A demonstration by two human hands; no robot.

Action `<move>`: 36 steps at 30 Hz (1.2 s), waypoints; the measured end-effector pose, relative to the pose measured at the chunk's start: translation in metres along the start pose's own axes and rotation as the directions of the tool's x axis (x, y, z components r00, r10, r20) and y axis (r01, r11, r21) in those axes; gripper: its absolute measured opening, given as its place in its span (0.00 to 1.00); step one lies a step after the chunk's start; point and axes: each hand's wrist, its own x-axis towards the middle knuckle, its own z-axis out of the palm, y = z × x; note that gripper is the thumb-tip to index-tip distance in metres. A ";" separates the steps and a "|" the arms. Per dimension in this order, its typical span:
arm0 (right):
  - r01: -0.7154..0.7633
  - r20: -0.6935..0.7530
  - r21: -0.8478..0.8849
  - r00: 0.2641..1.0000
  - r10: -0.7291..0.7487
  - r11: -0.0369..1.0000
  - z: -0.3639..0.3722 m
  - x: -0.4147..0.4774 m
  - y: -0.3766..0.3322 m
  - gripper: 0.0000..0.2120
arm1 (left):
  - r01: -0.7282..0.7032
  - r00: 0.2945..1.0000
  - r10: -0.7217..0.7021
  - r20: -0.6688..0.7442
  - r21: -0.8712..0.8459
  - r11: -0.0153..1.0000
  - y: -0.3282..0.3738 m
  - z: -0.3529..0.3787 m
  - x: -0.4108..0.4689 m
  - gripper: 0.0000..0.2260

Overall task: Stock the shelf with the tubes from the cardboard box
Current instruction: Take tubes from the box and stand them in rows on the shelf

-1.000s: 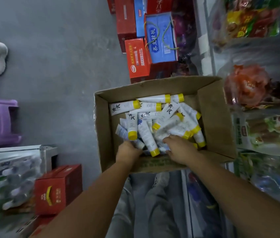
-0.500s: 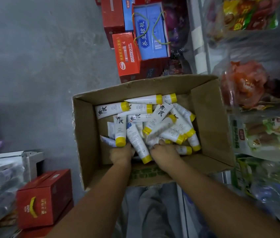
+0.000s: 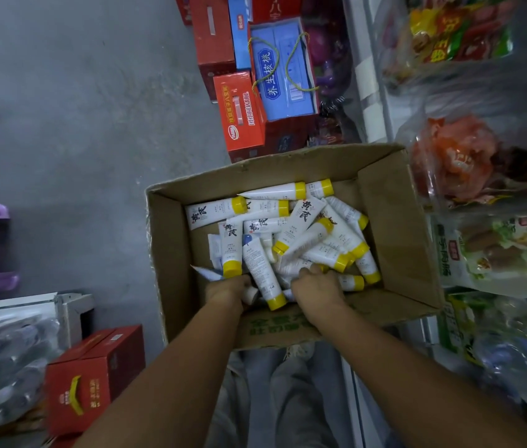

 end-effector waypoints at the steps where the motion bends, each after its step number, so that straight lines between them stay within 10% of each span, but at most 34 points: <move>1: -0.011 -0.002 -0.002 1.000 0.011 1.000 -0.003 -0.003 0.005 0.12 | 0.001 1.000 -0.001 0.009 0.005 1.000 0.001 -0.003 -0.006 0.13; 14: -0.150 -0.081 0.337 0.979 0.187 0.929 -0.037 -0.067 0.068 0.11 | -0.058 0.972 0.034 0.230 0.097 0.994 0.017 -0.064 -0.091 0.19; 22: -0.020 -0.114 0.885 0.959 0.259 0.464 -0.068 -0.122 0.096 0.13 | -0.325 0.882 0.255 0.395 0.120 0.938 0.035 -0.095 -0.165 0.20; 36: 0.379 -0.382 0.921 0.824 0.419 0.094 -0.177 -0.233 0.119 0.19 | -0.721 0.395 0.521 0.757 -0.096 0.686 0.103 -0.092 -0.303 0.25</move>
